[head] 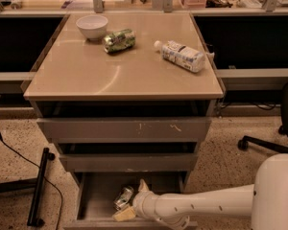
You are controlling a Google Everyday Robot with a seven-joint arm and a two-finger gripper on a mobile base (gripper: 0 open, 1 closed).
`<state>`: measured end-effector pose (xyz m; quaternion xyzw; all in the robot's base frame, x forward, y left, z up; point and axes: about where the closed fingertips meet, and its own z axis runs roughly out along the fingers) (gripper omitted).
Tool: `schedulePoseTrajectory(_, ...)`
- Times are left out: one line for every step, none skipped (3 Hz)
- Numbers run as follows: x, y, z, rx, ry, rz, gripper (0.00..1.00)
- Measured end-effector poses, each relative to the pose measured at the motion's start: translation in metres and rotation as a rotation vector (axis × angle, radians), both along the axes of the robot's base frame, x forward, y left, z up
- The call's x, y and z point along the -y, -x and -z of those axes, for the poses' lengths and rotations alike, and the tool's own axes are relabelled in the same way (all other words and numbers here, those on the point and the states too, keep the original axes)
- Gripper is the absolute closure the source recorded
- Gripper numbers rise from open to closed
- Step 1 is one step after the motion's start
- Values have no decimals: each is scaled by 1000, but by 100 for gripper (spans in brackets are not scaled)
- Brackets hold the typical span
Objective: Pick 7up can from bottom drawer and place on counter
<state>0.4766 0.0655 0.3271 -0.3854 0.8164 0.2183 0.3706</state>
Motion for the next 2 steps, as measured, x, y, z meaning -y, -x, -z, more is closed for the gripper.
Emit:
schedulePoseTrajectory(-17,-2,15,-5,-10,-38,0)
schedulePoseTrajectory(-53,-11,73,-19,43,-103,0)
